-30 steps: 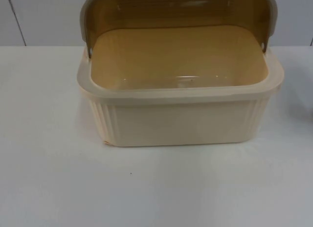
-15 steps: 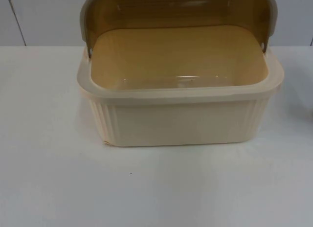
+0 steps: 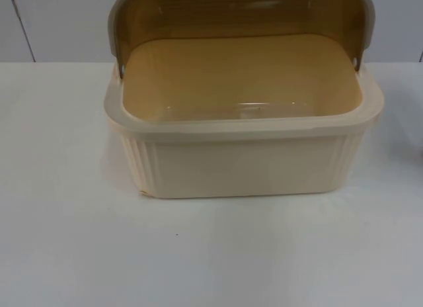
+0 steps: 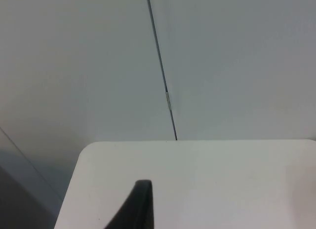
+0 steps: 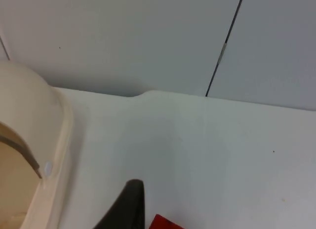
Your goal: Open the box lid with the left hand, place the block into the box with the right hand, then close the box lid with the left hand.
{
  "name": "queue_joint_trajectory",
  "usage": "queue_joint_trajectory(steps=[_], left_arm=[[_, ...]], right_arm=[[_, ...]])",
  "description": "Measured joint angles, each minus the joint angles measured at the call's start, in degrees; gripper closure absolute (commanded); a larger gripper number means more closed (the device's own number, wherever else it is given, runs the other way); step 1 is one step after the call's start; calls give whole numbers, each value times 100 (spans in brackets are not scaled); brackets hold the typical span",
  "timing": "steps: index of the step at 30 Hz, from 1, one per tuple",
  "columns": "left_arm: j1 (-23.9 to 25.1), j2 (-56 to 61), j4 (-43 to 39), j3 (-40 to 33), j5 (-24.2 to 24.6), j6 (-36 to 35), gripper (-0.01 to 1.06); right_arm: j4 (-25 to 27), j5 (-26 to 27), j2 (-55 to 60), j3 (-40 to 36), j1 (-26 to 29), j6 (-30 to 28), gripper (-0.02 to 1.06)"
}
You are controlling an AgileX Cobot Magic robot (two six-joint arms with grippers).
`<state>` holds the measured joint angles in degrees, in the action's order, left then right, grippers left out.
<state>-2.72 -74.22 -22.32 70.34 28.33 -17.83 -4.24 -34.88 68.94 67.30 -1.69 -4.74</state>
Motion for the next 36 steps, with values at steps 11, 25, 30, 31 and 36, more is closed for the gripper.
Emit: queue_joint_trajectory(steps=[11,25,30,31,36], left_arm=[[0,0,0,0,0,0,0],[0,0,0,0,0,0,0],[0,0,11,0,0,0,0],[0,0,11,0,0,0,0],[0,0,11,0,0,0,0]], right_arm=[[41,-137,0,0,0,-23,5],[374,-511,759,0,0,347,5],[387,-567,1404,0,0,693,5],[387,-524,1552,0,0,801,5],[344,-177,2093,-15,0,1374,5]])
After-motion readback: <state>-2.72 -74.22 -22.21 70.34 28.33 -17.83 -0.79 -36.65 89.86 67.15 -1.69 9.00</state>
